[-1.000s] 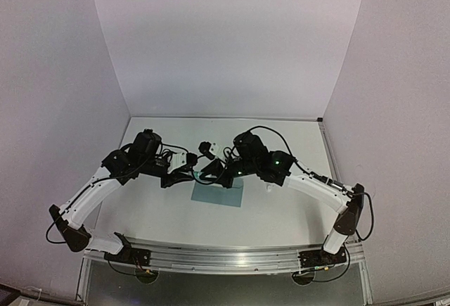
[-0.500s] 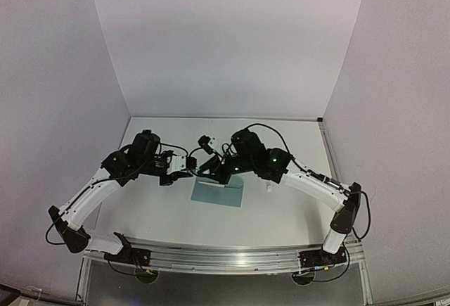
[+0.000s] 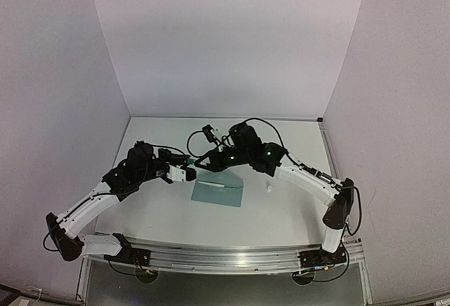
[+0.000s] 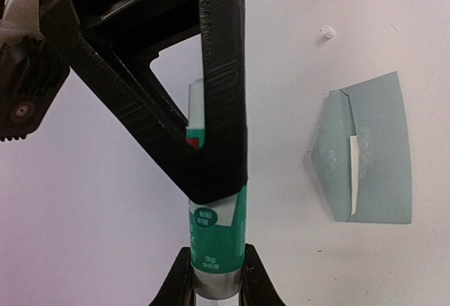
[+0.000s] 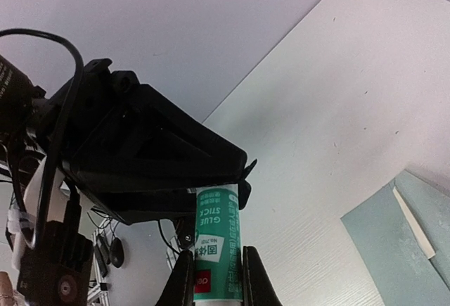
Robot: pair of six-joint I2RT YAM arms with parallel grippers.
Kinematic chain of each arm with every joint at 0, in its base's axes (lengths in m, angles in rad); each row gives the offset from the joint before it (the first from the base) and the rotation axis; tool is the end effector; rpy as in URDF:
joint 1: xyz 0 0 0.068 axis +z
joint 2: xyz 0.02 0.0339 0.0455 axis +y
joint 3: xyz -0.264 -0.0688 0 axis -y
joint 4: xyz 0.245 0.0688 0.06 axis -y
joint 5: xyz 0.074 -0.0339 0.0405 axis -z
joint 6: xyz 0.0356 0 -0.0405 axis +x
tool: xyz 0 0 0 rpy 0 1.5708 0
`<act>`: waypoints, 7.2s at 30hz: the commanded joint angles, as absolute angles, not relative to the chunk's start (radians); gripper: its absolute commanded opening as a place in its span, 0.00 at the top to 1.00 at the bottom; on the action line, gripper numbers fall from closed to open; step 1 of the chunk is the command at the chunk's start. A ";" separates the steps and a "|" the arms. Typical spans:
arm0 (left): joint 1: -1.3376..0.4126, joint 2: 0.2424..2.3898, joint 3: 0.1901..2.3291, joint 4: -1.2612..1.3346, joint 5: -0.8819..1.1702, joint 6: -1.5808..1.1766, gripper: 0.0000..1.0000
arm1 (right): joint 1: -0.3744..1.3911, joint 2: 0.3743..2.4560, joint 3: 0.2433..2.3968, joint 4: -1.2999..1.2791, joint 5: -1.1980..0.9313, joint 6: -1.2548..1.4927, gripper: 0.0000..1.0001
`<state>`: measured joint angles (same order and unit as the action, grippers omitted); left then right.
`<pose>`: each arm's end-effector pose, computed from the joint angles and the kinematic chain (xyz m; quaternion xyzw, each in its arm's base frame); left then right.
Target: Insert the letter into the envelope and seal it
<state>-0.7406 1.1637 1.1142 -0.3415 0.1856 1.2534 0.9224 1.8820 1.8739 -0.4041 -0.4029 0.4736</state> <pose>0.1903 -0.1829 0.3622 0.7229 0.4059 0.0660 0.5553 0.2571 0.3624 0.3801 -0.2892 0.7750 0.4730 0.3033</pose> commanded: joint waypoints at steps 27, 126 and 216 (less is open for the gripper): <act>-0.592 1.134 1.299 -0.213 0.807 0.720 0.22 | 0.842 1.837 1.753 0.284 -0.895 0.757 1.00; -0.876 2.163 1.894 -0.963 0.010 -0.025 1.00 | 0.724 2.102 1.452 -0.343 -0.274 1.024 1.00; -0.966 2.346 2.164 -1.028 0.057 0.168 1.00 | 0.756 2.228 1.485 -0.400 -0.212 0.953 1.00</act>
